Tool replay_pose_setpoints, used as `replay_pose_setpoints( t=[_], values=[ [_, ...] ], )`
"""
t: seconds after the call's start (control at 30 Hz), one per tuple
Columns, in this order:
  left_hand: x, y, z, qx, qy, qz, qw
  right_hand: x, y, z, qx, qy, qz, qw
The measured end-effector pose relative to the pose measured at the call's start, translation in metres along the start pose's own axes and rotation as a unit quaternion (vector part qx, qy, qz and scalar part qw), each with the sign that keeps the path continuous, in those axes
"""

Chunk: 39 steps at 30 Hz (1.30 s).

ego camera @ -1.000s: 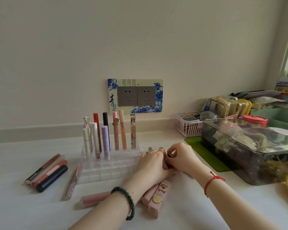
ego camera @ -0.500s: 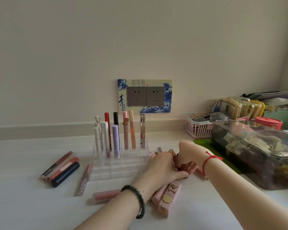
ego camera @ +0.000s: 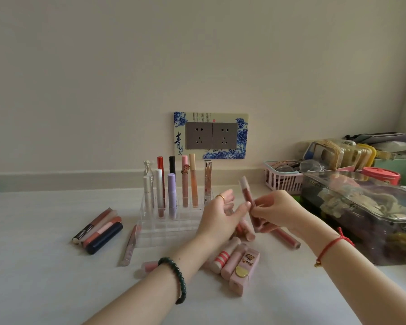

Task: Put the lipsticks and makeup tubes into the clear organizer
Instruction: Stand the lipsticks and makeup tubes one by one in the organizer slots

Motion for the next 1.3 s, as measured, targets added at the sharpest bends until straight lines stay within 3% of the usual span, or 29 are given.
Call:
replay_pose_setpoints(
  t=[0.2,0.47,0.7,1.3],
  values=[
    [0.0,0.011,-0.049,-0.063,0.123,0.019,0.99,-0.03,-0.052,0.016,0.121,-0.014,-0.152,0.981],
    [-0.007,0.008,-0.108,-0.081,0.175,0.037,0.98,-0.036,-0.1,0.042,0.11,0.064,-0.276,0.953],
    [-0.013,-0.007,-0.13,-0.054,0.171,0.033,0.983,-0.026,-0.116,0.066,0.097,0.086,-0.305,0.943],
    [-0.01,-0.017,-0.112,0.012,0.096,0.021,0.995,0.005,-0.109,0.076,0.09,0.123,-0.273,0.95]
  ],
)
Point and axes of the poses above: each hand's wrist, its own x-axis towards the middle knuckle, its own z-axis out of the palm, y = z × x, the point moved 10 cm from there along x, towards the middle knuckle, and after that the axes turned 12 degrees about z, right-handed, at the moved point
